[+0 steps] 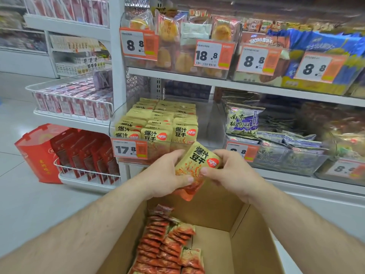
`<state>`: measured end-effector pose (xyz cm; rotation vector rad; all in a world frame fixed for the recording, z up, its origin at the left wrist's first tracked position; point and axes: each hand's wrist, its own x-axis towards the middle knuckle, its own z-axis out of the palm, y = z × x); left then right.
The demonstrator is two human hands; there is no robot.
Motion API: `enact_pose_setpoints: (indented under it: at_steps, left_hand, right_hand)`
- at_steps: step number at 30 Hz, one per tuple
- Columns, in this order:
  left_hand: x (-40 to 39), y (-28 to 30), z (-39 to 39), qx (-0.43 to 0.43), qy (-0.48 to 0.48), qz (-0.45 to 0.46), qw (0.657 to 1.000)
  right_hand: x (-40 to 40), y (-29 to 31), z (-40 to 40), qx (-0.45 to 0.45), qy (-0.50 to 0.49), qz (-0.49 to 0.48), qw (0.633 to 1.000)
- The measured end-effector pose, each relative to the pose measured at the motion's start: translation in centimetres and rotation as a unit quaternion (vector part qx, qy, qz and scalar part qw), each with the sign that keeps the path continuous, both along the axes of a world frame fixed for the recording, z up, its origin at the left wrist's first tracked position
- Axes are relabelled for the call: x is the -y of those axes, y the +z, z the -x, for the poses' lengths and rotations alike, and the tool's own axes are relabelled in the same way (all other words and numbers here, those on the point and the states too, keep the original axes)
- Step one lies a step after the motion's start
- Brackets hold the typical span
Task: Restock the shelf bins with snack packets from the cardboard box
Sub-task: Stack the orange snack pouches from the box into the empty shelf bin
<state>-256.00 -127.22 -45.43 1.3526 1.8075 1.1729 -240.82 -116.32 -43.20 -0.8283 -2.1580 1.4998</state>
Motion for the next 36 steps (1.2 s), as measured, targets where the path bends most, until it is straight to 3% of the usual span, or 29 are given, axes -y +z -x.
enact_pose_setpoints:
  at_steps: [7,12,18,30,36]
  left_hand:
    - [-1.3,-0.1,3.5,-0.017,0.151,-0.044,0.987]
    - [-1.7,-0.6,4.6,-0.121,0.193,0.016,0.973]
    - [-2.1,-1.3,4.6,-0.147,0.159,0.029,0.976]
    - [-1.8,-2.2,4.7,-0.179,0.110,0.058,0.976]
    - [-1.8,-2.2,4.3,-0.180,0.097,0.067,0.977]
  right_hand:
    - [-3.8,4.4,2.1,-0.084,-0.147,-0.170,0.971]
    - [-6.5,5.2,5.0,0.018,-0.132,-0.287,0.949]
    - [-7.7,2.2,9.1,0.133,-0.106,-0.310,0.935]
    - [-8.1,-0.6,12.6,0.217,-0.128,-0.298,0.921]
    - [-7.9,-0.1,12.3,0.240,-0.166,-0.239,0.926]
